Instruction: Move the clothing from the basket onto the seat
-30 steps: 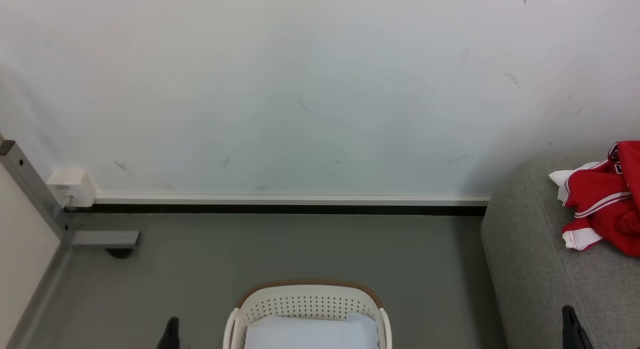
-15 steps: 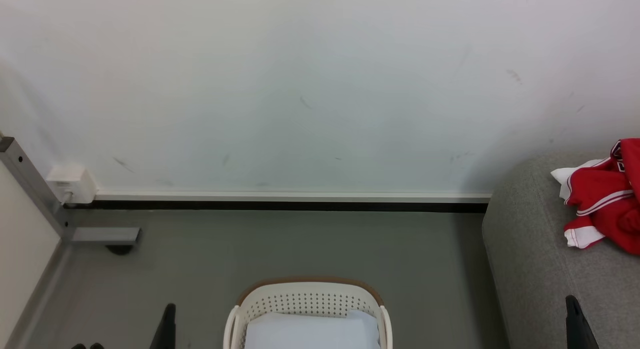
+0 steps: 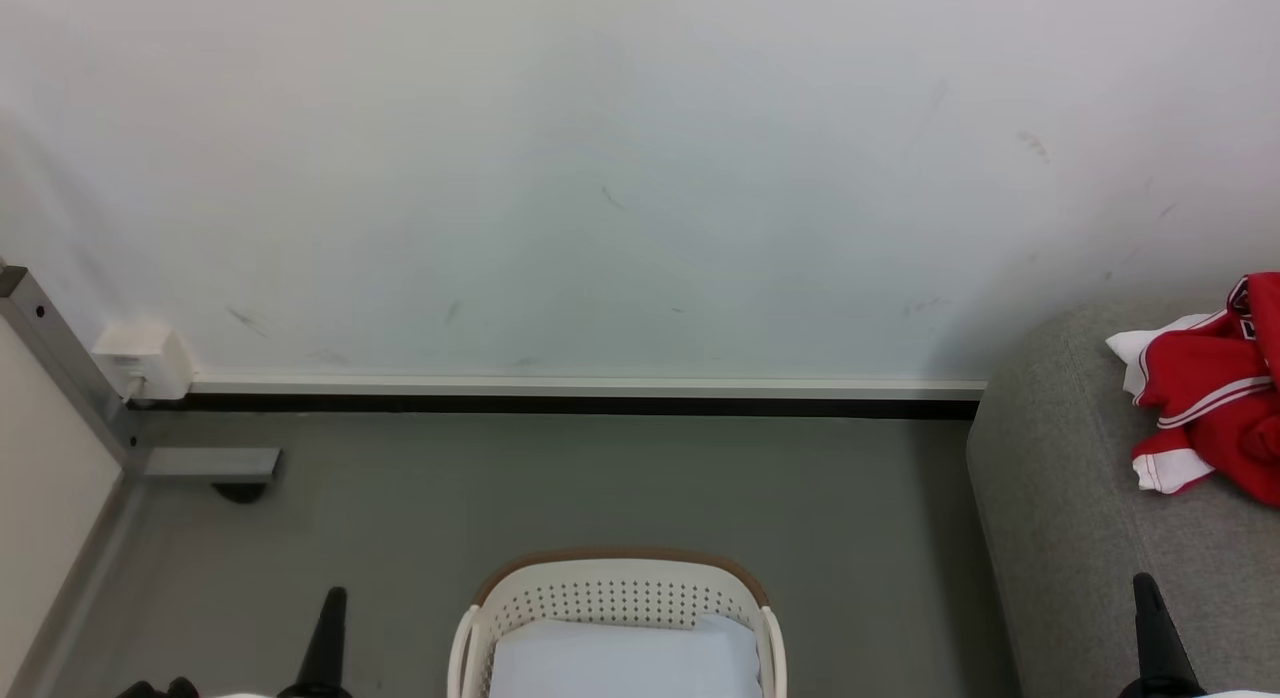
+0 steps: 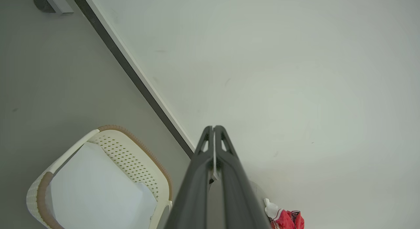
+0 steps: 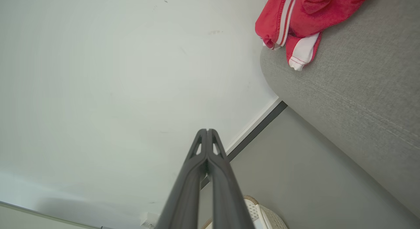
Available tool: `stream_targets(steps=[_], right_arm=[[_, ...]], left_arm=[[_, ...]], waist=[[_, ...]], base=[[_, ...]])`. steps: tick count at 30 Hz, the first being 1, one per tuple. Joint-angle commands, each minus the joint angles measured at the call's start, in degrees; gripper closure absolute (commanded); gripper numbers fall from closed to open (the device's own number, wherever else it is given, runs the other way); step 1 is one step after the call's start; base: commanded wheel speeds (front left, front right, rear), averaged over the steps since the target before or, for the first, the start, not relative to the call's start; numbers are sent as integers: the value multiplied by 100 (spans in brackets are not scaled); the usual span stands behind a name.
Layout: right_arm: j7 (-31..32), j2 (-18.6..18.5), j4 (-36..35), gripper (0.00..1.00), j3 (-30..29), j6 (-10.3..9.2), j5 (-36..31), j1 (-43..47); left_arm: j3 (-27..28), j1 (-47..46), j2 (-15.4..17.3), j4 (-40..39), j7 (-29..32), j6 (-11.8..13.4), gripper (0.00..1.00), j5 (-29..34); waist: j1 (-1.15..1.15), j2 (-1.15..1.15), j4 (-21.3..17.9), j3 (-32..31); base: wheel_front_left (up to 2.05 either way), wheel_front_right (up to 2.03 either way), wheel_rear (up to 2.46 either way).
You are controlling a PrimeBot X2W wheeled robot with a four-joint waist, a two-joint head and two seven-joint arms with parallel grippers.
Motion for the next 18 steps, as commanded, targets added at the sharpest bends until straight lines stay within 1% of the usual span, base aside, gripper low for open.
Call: stream_targets(steps=[1, 8, 18], right_arm=[[25, -64, -74, 100, -17, -7, 132, -114], [149, -68, -87, 100, -33, -8, 633, -186], [281, -72, -101, 100, -50, -9, 1138, -272]], left_arm=[[39, -119, 7, -78, 32, -36, 100, -127], [102, -176, -6, -121, 156, -69, 100, -552], [172, -234, -19, -168, 285, -99, 100, -1010]], waist=[[0, 0, 1, 3], [0, 0, 9, 35], [0, 0, 18, 71]], base=[[0, 0, 0], [0, 0, 0], [0, 0, 0]])
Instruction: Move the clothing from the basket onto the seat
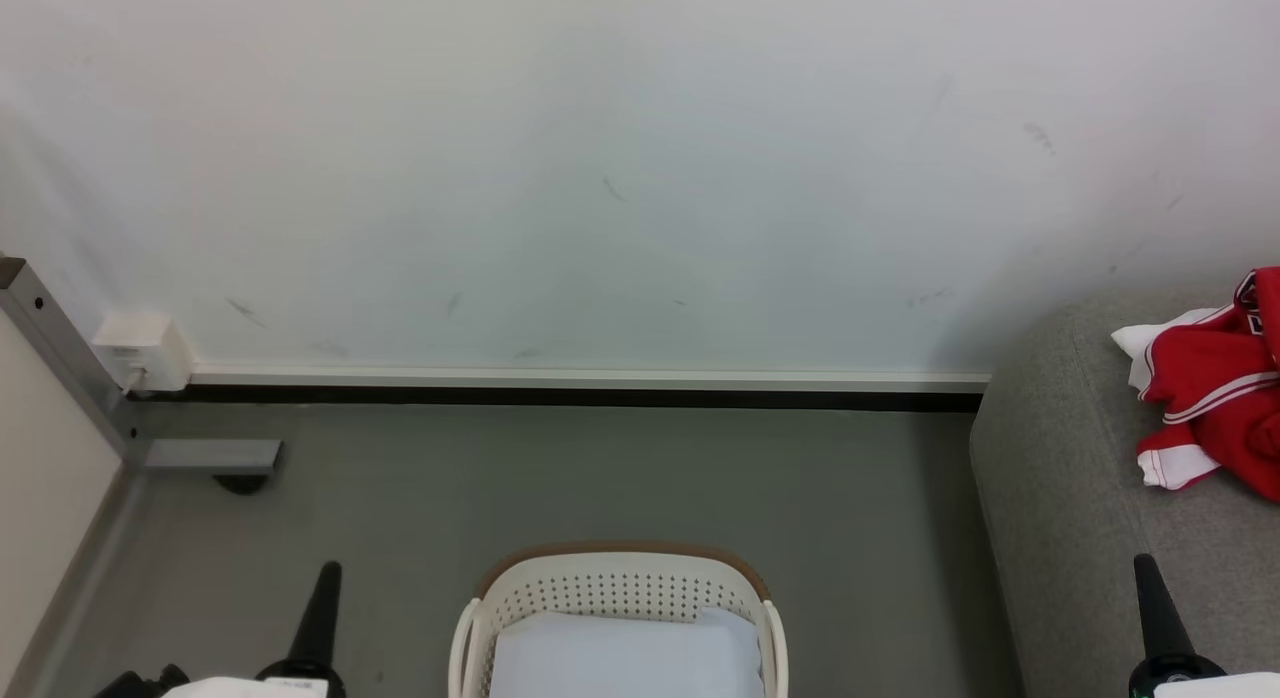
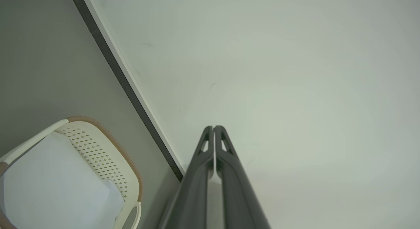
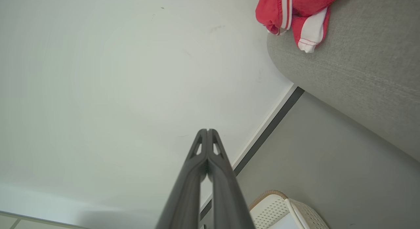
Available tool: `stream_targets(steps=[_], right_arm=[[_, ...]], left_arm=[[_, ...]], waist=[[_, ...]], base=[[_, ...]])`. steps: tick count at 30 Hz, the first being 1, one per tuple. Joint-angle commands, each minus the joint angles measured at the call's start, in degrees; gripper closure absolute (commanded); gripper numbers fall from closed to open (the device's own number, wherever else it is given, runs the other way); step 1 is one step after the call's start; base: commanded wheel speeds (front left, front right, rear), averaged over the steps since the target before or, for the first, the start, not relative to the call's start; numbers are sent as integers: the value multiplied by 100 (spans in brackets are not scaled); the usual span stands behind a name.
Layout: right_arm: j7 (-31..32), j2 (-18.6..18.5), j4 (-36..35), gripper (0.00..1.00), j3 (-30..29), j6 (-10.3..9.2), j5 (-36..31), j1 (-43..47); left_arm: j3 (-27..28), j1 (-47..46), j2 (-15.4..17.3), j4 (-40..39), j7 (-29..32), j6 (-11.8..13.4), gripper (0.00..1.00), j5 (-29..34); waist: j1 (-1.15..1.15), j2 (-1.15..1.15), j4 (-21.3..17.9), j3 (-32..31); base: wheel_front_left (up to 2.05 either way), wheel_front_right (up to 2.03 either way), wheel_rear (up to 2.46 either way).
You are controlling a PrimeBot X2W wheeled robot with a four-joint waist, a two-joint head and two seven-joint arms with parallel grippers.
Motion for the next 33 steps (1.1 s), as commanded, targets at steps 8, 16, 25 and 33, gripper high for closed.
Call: stream_targets(steps=[8, 16, 25, 33], right_arm=[[122, -64, -70, 100, -32, -10, 495, -180], [226, -65, -82, 100, -45, -11, 894, -246], [339, -67, -94, 100, -60, -12, 1322, -300], [424, -69, -103, 100, -72, -12, 1672, -349]], left_arm=[[89, -154, 0, -96, 115, -58, 100, -470], [139, -194, -9, -132, 217, -82, 100, -817], [197, -237, -21, -164, 319, -110, 100, -1181], [244, -269, -30, -194, 406, -132, 100, -1480]], waist=[[0, 0, 8, 32], [0, 0, 16, 64], [0, 0, 25, 100], [0, 0, 33, 132]], base=[[0, 0, 0], [0, 0, 0], [0, 0, 0], [0, 0, 0]])
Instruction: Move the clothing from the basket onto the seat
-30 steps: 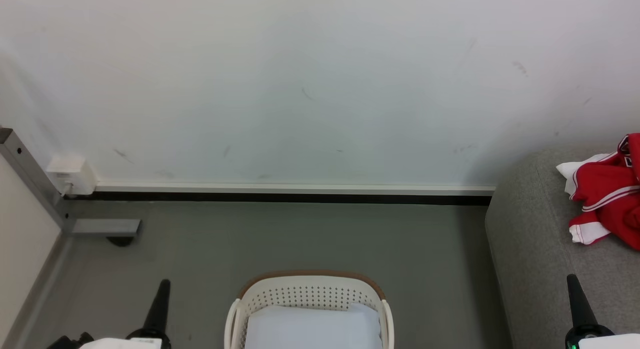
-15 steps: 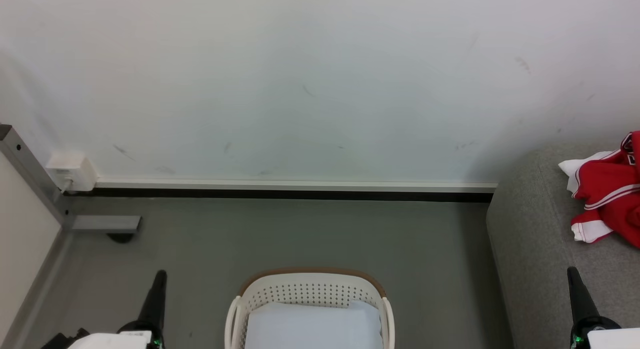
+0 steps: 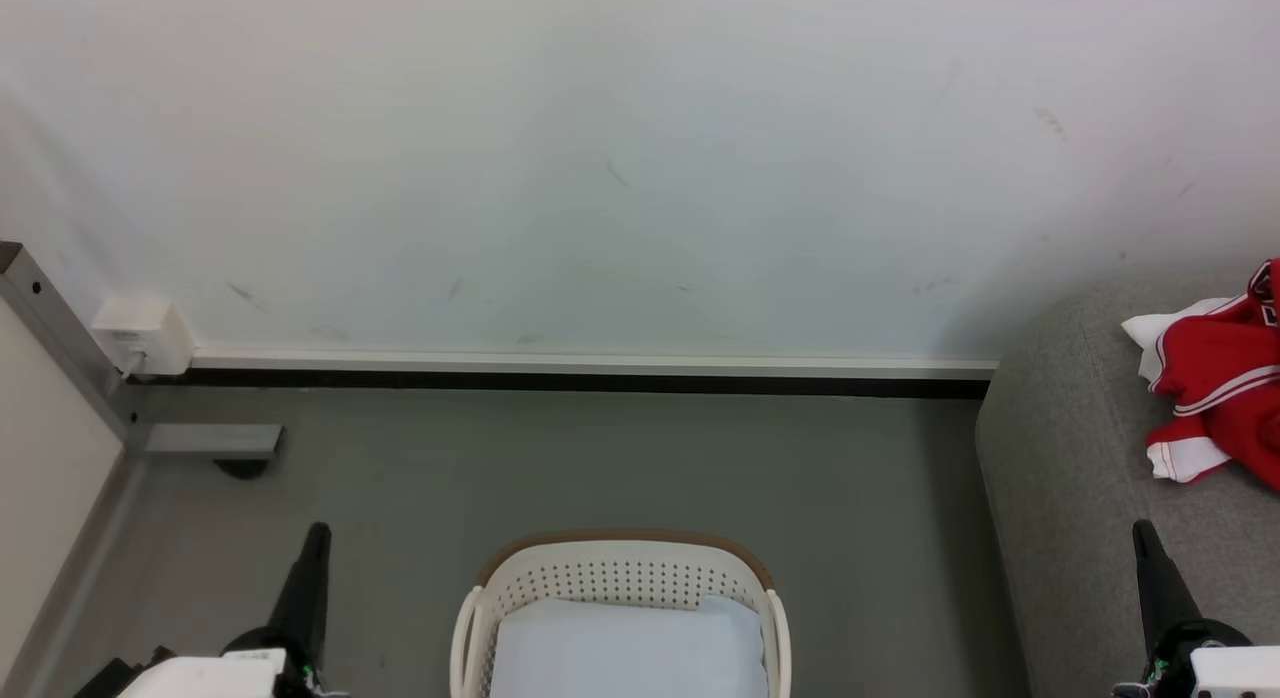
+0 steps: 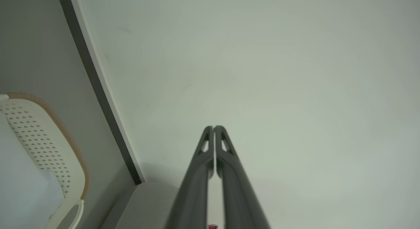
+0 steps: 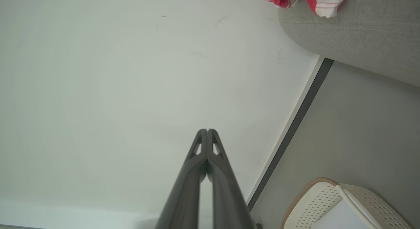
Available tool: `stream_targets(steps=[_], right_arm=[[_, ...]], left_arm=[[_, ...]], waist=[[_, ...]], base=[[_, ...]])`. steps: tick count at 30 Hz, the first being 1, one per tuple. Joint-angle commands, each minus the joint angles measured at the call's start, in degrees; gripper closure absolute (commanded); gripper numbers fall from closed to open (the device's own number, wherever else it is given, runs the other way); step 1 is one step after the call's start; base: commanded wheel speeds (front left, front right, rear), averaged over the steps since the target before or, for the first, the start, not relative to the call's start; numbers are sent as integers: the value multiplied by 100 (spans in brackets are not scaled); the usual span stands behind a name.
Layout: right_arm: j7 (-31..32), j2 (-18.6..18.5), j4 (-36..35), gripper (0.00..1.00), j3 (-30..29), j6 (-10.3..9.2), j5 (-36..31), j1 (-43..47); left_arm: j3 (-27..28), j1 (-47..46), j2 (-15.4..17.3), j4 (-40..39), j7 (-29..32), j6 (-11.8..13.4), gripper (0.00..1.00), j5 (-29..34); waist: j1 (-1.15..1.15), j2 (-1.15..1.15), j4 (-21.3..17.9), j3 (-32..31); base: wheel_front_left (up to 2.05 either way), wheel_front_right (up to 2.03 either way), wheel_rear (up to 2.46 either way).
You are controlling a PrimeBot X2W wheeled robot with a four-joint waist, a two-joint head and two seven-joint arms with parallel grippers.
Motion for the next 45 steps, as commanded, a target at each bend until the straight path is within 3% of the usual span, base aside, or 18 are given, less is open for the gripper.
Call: stream_targets(steps=[1, 12, 45], right_arm=[[41, -50, -49, 100, -27, -13, 153, -85], [148, -51, -58, 100, -42, -14, 583, -155], [151, -50, -56, 100, -39, -14, 568, -153]], left_arm=[[41, -66, 15, -35, 25, -34, 100, -127], [95, -112, -1, -72, 142, -66, 100, -527], [92, -110, 0, -73, 145, -61, 100, -523]], waist=[[0, 0, 2, 5], [0, 0, 12, 49], [0, 0, 13, 51]], base=[[0, 0, 0], [0, 0, 0], [0, 0, 0]])
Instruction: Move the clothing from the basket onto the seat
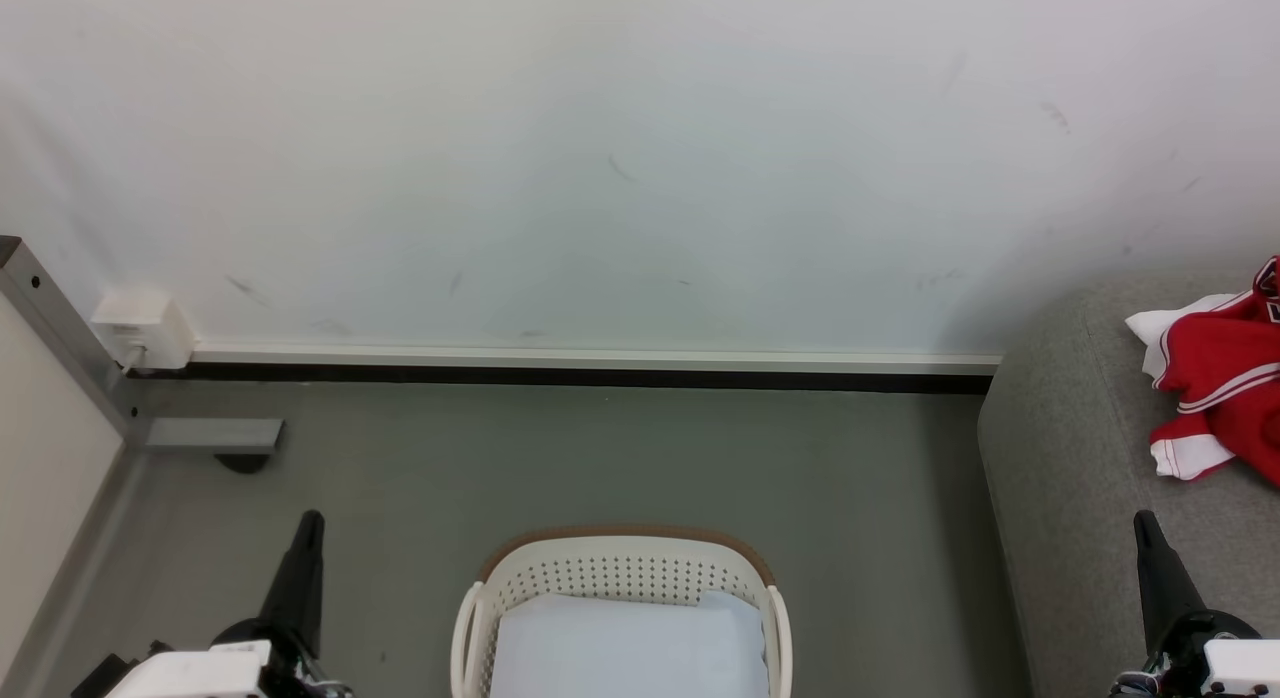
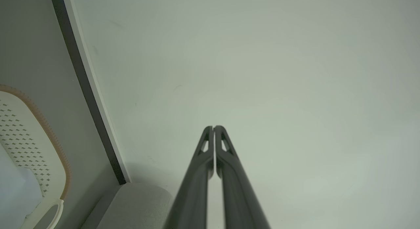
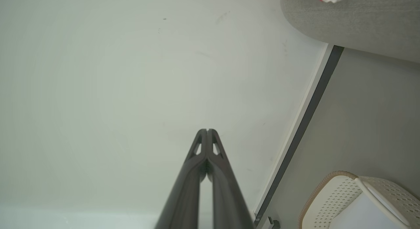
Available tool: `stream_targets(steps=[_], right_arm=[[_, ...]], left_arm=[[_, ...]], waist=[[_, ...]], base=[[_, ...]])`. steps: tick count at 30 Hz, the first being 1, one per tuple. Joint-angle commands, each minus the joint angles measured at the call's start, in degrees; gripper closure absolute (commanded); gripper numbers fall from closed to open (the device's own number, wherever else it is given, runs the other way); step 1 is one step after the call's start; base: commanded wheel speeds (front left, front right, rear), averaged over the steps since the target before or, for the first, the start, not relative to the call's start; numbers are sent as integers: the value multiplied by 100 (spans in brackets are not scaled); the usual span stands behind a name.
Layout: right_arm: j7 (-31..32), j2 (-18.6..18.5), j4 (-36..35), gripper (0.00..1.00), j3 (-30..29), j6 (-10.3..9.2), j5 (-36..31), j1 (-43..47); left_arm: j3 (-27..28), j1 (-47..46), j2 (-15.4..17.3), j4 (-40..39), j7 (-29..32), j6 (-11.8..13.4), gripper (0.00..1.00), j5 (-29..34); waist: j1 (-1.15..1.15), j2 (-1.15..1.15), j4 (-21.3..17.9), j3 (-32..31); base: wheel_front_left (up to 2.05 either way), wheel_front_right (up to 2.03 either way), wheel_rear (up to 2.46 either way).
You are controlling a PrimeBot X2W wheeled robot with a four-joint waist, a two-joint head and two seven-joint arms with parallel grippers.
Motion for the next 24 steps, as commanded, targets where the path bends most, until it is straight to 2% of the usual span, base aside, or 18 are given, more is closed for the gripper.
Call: stream_targets(steps=[1, 24], right_arm=[[19, -41, -30, 100, -19, -14, 11, -75], [18, -42, -29, 100, -18, -14, 11, -75]], left_arm=[[15, -44, 10, -19, 23, -26, 100, -79], [14, -44, 11, -19, 23, -26, 100, -80]], waist=[[0, 0, 0, 0], [0, 0, 0, 0]], base=[[0, 0, 0], [0, 0, 0]])
